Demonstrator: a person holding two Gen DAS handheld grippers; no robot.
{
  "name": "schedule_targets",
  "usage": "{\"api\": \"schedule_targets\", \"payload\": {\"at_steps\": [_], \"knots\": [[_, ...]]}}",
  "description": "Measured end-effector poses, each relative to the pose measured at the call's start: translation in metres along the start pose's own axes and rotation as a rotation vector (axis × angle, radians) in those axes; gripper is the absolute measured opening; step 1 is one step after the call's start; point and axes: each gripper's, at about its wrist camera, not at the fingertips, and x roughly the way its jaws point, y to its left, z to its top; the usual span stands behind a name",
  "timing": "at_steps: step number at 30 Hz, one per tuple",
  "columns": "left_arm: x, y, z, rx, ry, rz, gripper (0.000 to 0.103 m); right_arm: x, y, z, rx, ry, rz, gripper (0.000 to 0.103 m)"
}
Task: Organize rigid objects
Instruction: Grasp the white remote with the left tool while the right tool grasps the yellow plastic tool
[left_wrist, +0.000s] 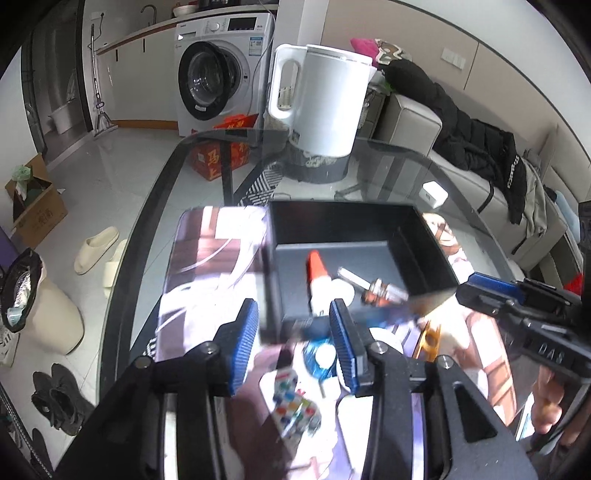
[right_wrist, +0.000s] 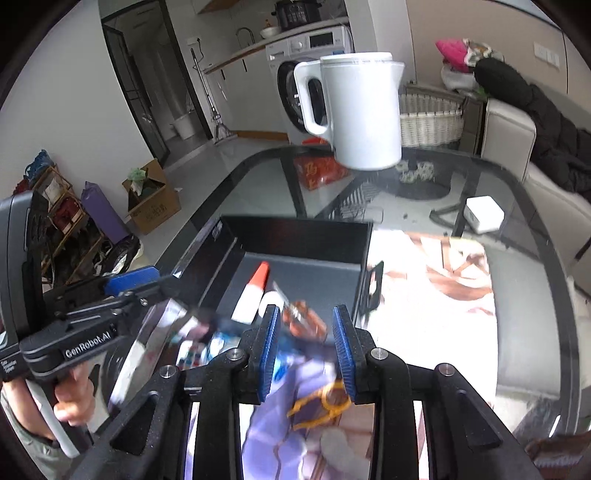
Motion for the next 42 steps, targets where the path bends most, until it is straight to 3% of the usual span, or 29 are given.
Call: {"api": "schedule_targets", "payload": {"at_steps": [2, 4, 6, 14, 25, 28, 30, 31, 33, 34, 36, 42], "knots": [[-0.001, 0.003, -0.009, 0.004, 0.017, 0.007, 0.05, -0.001, -0.005, -0.007, 0.025, 0.016, -0.001, 0.032], [0.002, 0.006, -0.018, 0.005, 0.05, 0.01, 0.05, 0.0, -0.012, -0.017, 0.056, 0.033, -0.001, 0.044], [0.009, 0.009, -0.026, 0.001, 0.089, 0.007, 0.05, 0.004, -0.016, -0.025, 0.081, 0.062, 0.008, 0.049], [0.042, 0.008, -0.05, -0.015, 0.227, 0.031, 0.05, 0.044, -0.022, -0.049, 0.146, 0.197, -0.029, 0.051], [0.051, -0.007, -0.056, 0.019, 0.248, 0.027, 0.056, 0.059, -0.007, -0.048, 0.085, 0.183, -0.092, 0.06], [0.053, -0.014, -0.057, 0.05, 0.246, 0.058, 0.057, 0.061, -0.004, -0.047, 0.063, 0.186, -0.099, 0.06], [0.054, -0.016, -0.059, 0.068, 0.248, 0.078, 0.057, 0.064, 0.002, -0.048, 0.019, 0.191, -0.122, 0.057], [0.054, -0.017, -0.059, 0.078, 0.25, 0.084, 0.057, 0.064, 0.005, -0.049, -0.016, 0.191, -0.142, 0.051], [0.053, -0.02, -0.061, 0.094, 0.252, 0.083, 0.045, 0.064, 0.008, -0.052, -0.052, 0.196, -0.156, 0.047], [0.051, -0.021, -0.061, 0.106, 0.253, 0.08, 0.043, 0.063, 0.009, -0.053, -0.065, 0.199, -0.154, 0.036], [0.05, -0.022, -0.062, 0.115, 0.258, 0.071, 0.038, 0.06, 0.01, -0.056, -0.098, 0.218, -0.14, 0.027], [0.044, -0.019, -0.066, 0.137, 0.261, 0.064, 0.039, 0.044, 0.006, -0.072, -0.141, 0.242, -0.078, 0.026]]}}
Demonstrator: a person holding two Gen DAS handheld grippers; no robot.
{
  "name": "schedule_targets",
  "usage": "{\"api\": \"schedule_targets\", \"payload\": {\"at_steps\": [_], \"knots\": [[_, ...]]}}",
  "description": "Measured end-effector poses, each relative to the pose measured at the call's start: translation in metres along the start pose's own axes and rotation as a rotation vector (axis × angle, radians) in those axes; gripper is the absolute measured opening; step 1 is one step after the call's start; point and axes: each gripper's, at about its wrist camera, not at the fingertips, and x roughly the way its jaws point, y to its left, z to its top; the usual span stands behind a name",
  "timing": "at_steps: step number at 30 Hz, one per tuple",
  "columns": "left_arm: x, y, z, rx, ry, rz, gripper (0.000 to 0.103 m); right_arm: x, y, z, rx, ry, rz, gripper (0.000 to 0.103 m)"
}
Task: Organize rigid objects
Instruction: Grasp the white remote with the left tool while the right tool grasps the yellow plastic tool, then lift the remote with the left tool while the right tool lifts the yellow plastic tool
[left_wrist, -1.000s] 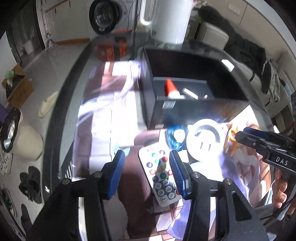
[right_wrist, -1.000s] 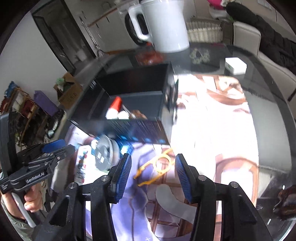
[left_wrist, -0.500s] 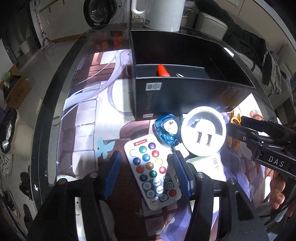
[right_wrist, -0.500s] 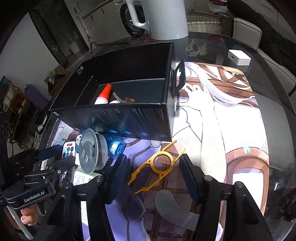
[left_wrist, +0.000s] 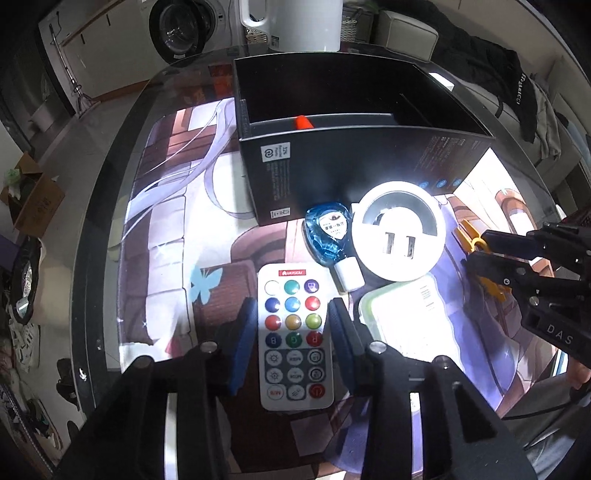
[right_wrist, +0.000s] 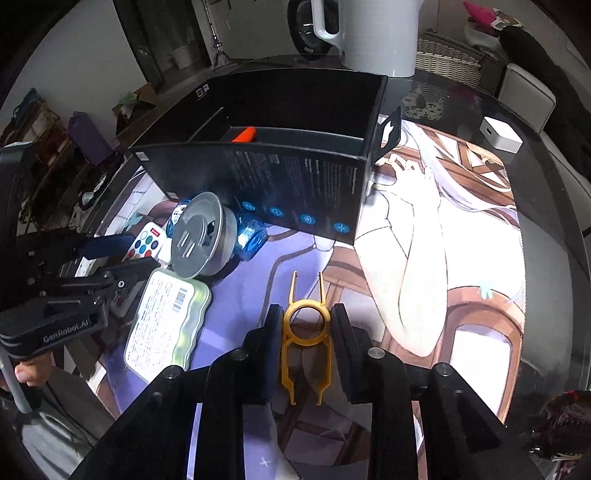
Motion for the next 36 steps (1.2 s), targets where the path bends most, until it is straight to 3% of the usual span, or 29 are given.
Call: {"api": "schedule_targets", "payload": {"at_steps": [9, 11, 13, 24, 30, 36], "knots": [[-0.001, 0.003, -0.006, -0.006, 0.006, 0.012, 0.049, 0.0, 0.013, -0.008, -0.067, -0.01, -0.062, 0.035], [-0.001, 0.003, -0.005, -0.003, 0.009, 0.007, 0.046, 0.0, 0.013, -0.008, -0.06, -0.013, -0.056, 0.035], [-0.002, -0.001, -0.005, 0.009, 0.007, 0.004, 0.038, 0.0, 0.016, -0.009, -0.074, -0.015, -0.06, 0.026], [-0.008, 0.002, -0.005, -0.002, -0.005, -0.003, 0.038, -0.006, 0.019, -0.011, -0.066, -0.041, -0.022, 0.026], [-0.032, 0.007, -0.001, -0.007, -0.095, -0.003, 0.038, -0.023, 0.02, -0.006, -0.061, -0.123, -0.008, 0.026], [-0.067, 0.002, -0.001, 0.019, -0.266, 0.022, 0.038, -0.052, 0.025, -0.003, -0.065, -0.266, 0.01, 0.026]]}}
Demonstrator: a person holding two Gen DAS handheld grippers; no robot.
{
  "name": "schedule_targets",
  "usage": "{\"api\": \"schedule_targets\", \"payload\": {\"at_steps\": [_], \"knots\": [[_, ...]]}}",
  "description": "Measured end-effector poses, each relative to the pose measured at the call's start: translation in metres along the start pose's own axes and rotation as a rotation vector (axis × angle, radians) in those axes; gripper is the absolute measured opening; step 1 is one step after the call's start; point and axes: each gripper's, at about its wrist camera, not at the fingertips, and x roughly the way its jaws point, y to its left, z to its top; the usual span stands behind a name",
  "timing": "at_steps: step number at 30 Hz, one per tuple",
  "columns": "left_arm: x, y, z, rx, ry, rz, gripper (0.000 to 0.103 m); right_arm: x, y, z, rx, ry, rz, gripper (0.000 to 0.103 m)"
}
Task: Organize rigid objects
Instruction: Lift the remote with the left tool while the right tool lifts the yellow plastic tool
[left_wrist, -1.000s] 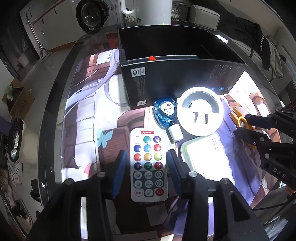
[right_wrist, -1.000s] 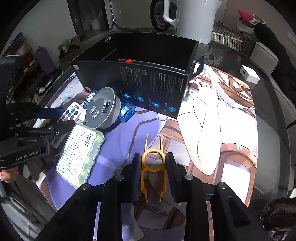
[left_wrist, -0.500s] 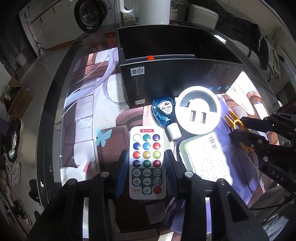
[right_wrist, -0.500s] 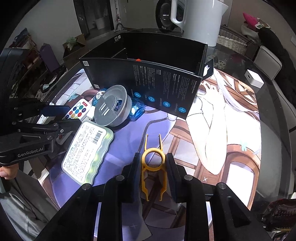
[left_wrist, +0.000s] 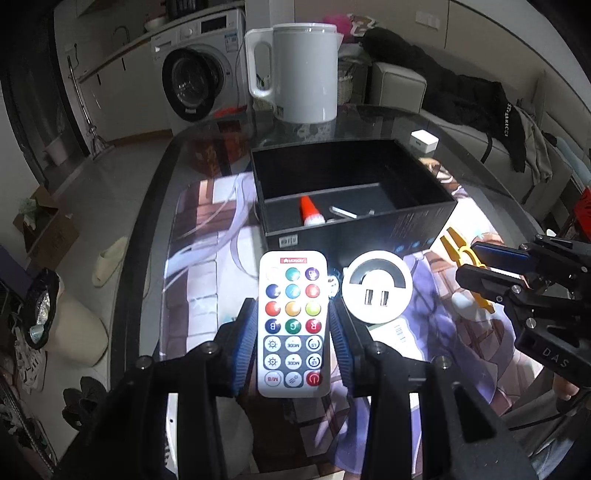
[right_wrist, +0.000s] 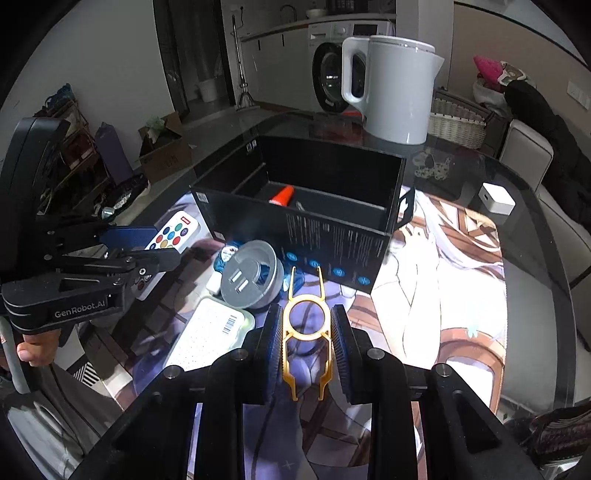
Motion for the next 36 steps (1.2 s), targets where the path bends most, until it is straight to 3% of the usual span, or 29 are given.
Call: {"api": "schedule_targets", "payload": {"at_steps": [6, 12, 15, 19, 26, 36], "knots": [[-0.046, -0.008, 0.009, 0.045, -0.263, 0.017, 0.038, -0.033, 0.002, 0.011, 0.004, -0.177, -0.012, 0.026], [-0.088, 0.0, 0.01, 0.018, -0.491, 0.002, 0.038, -0.083, 0.011, 0.007, -0.026, -0.473, -0.061, 0.026], [-0.105, 0.004, 0.008, -0.004, -0.58, 0.035, 0.038, -0.105, 0.02, 0.004, -0.059, -0.589, -0.081, 0.026], [-0.113, 0.009, 0.007, -0.02, -0.637, 0.036, 0.038, -0.122, 0.028, -0.001, -0.076, -0.68, -0.091, 0.026], [-0.122, 0.006, 0.0, -0.006, -0.705, 0.057, 0.038, -0.128, 0.033, -0.001, -0.072, -0.684, -0.098, 0.026], [-0.119, 0.006, 0.009, -0.038, -0.679, 0.009, 0.038, -0.126, 0.033, 0.003, -0.067, -0.685, -0.096, 0.026]]}}
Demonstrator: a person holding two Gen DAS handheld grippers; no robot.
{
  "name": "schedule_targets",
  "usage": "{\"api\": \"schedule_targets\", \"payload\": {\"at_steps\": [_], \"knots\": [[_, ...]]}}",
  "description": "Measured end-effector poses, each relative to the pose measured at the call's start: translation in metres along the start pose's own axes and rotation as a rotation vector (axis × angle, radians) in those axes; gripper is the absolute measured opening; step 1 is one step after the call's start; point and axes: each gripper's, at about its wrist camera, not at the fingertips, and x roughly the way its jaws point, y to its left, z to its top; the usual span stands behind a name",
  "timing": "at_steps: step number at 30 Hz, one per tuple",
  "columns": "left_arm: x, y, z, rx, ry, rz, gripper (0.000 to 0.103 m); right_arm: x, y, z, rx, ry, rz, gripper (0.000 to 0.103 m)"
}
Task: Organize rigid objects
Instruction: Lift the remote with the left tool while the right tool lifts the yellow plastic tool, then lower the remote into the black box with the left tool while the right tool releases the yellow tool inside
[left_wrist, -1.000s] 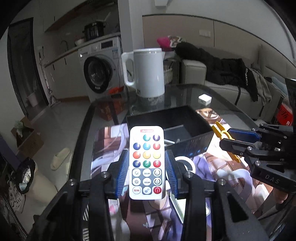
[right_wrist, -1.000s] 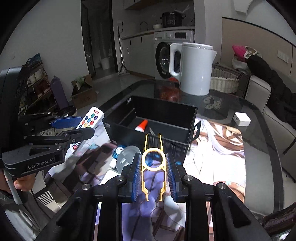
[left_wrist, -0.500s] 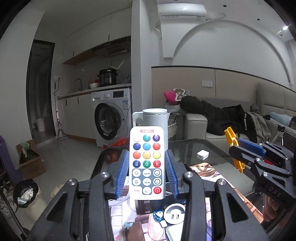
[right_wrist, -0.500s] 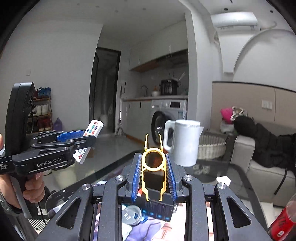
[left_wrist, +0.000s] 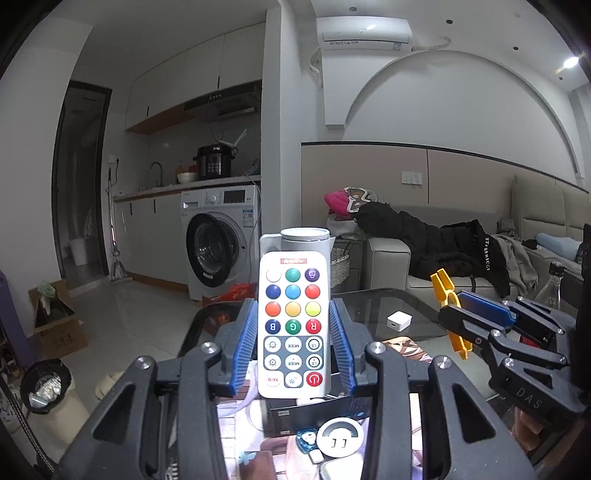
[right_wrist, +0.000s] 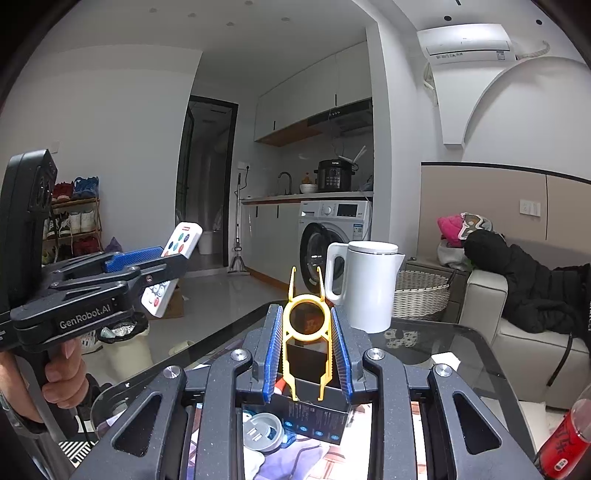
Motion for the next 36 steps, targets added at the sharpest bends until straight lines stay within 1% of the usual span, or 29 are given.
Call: {"api": "schedule_targets", "payload": {"at_steps": [3, 8, 13, 15, 16, 19, 24, 27, 32, 36], "knots": [[0.007, 0.0, 0.005, -0.025, 0.011, -0.014, 0.038, 0.005, 0.003, 0.004, 0.002, 0.003, -0.004, 0.026], [0.018, -0.003, 0.011, -0.038, 0.001, -0.037, 0.038, 0.015, 0.007, 0.011, 0.007, -0.009, -0.012, 0.026], [0.034, -0.004, 0.017, -0.043, -0.01, -0.045, 0.038, 0.035, 0.005, 0.019, 0.02, -0.011, -0.03, 0.026], [0.044, -0.002, 0.019, -0.06, -0.005, -0.057, 0.038, 0.046, 0.005, 0.023, 0.012, -0.012, -0.041, 0.026], [0.051, 0.001, 0.02, -0.078, 0.005, -0.065, 0.038, 0.051, 0.005, 0.024, 0.009, -0.012, -0.045, 0.026], [0.067, 0.003, 0.021, -0.094, 0.026, -0.058, 0.038, 0.068, 0.004, 0.025, 0.012, -0.001, -0.056, 0.026], [0.093, 0.008, 0.014, -0.116, 0.065, -0.038, 0.038, 0.095, -0.001, 0.025, 0.023, 0.02, -0.072, 0.026], [0.103, 0.009, 0.011, -0.137, 0.096, -0.04, 0.038, 0.106, -0.005, 0.024, 0.028, 0.031, -0.08, 0.026], [0.117, 0.004, 0.007, -0.114, 0.123, -0.031, 0.038, 0.119, -0.015, 0.021, 0.071, 0.07, -0.076, 0.026], [0.133, 0.001, -0.003, -0.116, 0.187, -0.036, 0.038, 0.131, -0.022, 0.016, 0.092, 0.127, -0.057, 0.026]]}}
